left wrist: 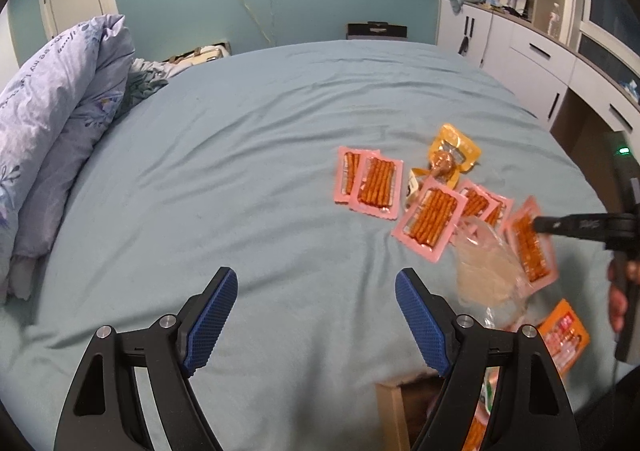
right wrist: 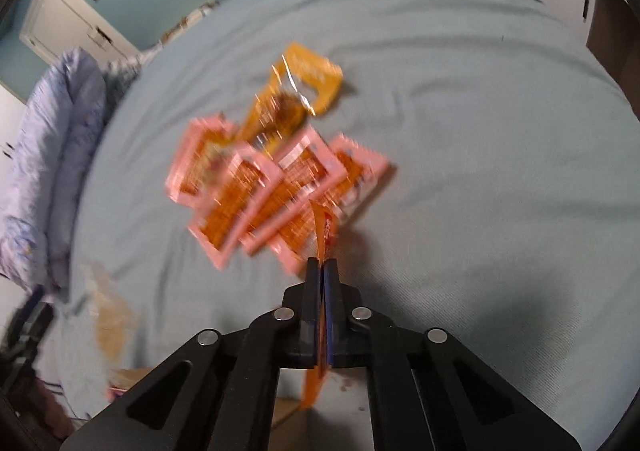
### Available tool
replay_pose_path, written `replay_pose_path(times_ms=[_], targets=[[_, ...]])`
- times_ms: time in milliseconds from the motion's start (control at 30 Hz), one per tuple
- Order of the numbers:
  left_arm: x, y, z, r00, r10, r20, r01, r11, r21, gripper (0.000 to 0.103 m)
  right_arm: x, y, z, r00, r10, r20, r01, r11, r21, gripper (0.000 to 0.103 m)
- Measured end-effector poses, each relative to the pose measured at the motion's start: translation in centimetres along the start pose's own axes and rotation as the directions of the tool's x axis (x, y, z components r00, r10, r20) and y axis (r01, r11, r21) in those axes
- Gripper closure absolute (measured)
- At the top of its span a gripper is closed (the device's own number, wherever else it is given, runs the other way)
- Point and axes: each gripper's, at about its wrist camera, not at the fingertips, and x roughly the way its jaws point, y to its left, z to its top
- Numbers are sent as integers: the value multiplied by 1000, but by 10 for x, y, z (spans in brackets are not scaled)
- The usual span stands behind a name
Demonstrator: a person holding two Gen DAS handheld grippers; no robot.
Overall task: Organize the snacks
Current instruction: 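Grasp a pink strip pack with the right tool while the left tool grasps another pink pack, then carry both pink packs over the cardboard box and open both tools to drop them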
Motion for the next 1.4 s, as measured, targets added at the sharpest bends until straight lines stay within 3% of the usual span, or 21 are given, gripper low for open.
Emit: replay_pose_path(times_ms=[200, 300, 400, 500, 667, 800, 867, 900, 967, 1000, 1033, 1100, 1300, 1400], targets=[[44, -4, 31, 992, -94, -82, 95, 995, 12, 19, -24, -10, -4, 994, 54, 96, -57, 998, 32, 103], [77, -15, 47, 977, -169, -128, 174, 984, 35, 19, -33, -12, -6, 989, 76, 128, -83, 995, 54, 103], [107, -30, 51, 966, -187, -176, 204, 975, 85, 19, -34, -17, -10, 983, 99, 157, -113, 990, 80, 103], [132, -48, 49, 956, -197, -216, 231, 962, 143, 19, -33, -21, -12, 983, 86, 164, -102, 990, 93, 103], [160, -82, 52, 933, -243, -267, 310, 918, 247, 19, -29, -26, -13, 986, 70, 150, -89, 989, 122, 103], [184, -108, 55, 901, -289, -324, 377, 890, 255, 19, -22, -23, -8, 990, 66, 125, -81, 990, 119, 103], [194, -119, 52, 909, -258, -328, 355, 891, 282, 15, -22, -23, -5, 992, 63, 114, -76, 990, 119, 103], [193, -122, 51, 914, -262, -311, 354, 888, 294, 18, -22, -25, -1, 992, 62, 110, -75, 990, 119, 103], [191, -123, 53, 891, -312, -331, 405, 874, 267, 56, -21, -28, 2, 993, 54, 103, -66, 990, 121, 103], [190, -120, 57, 892, -310, -329, 398, 884, 246, 61, -22, -30, 3, 993, 53, 102, -66, 990, 124, 103], [190, -115, 60, 882, -321, -344, 405, 891, 206, 69, -21, -31, 4, 994, 52, 99, -65, 990, 127, 103], [190, -107, 63, 872, -334, -359, 408, 900, 154, 71, -19, -32, 4, 994, 50, 97, -62, 990, 128, 103], [163, -88, 58, 901, -293, -321, 350, 927, 137, 72, -24, -27, 2, 993, 51, 111, -63, 993, 103, 103], [130, -68, 66, 927, -271, -259, 307, 946, 107, 72, -27, -32, -2, 992, 34, 124, -48, 993, 106, 103]])
